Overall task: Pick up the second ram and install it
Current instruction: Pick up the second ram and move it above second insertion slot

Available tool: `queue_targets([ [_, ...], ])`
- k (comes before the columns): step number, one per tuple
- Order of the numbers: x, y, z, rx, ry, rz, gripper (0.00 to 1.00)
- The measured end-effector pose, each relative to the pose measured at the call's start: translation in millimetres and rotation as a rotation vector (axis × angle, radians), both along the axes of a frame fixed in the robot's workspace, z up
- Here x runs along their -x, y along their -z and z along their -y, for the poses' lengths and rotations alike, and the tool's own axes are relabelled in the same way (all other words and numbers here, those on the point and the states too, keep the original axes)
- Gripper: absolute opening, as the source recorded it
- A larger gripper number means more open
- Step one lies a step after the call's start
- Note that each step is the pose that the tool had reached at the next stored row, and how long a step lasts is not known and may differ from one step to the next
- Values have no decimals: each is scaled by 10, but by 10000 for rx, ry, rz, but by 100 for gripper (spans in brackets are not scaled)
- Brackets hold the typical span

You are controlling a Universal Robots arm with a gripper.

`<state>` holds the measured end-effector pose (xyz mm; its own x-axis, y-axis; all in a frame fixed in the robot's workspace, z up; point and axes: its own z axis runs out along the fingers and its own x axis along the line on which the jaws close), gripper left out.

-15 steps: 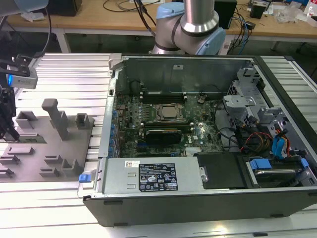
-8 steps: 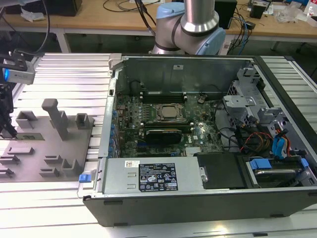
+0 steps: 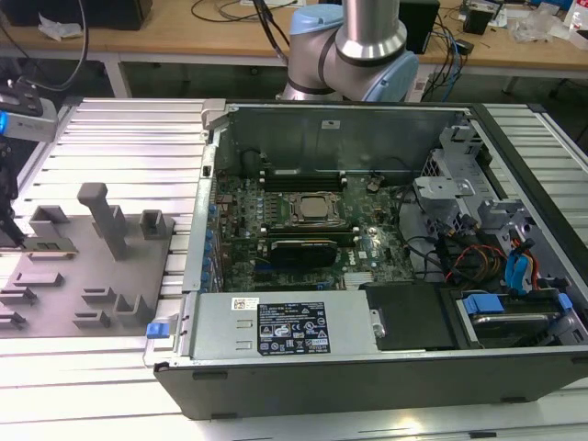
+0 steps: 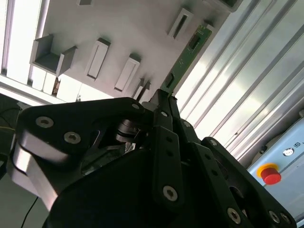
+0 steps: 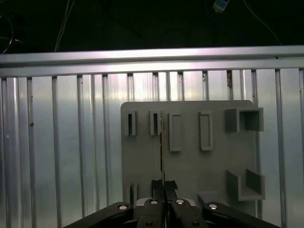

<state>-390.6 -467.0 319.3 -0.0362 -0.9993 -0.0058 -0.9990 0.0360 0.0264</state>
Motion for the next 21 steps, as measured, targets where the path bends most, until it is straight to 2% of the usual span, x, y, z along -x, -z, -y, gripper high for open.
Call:
queue_targets([
  [10, 0, -159, -7, 0, 0, 0, 13],
  [11, 0, -227, -14, -1, -1, 1, 13],
  [13, 0, -290, -17, 0, 0, 0, 13],
  [21, 0, -376, -21, -1, 0, 1, 13],
])
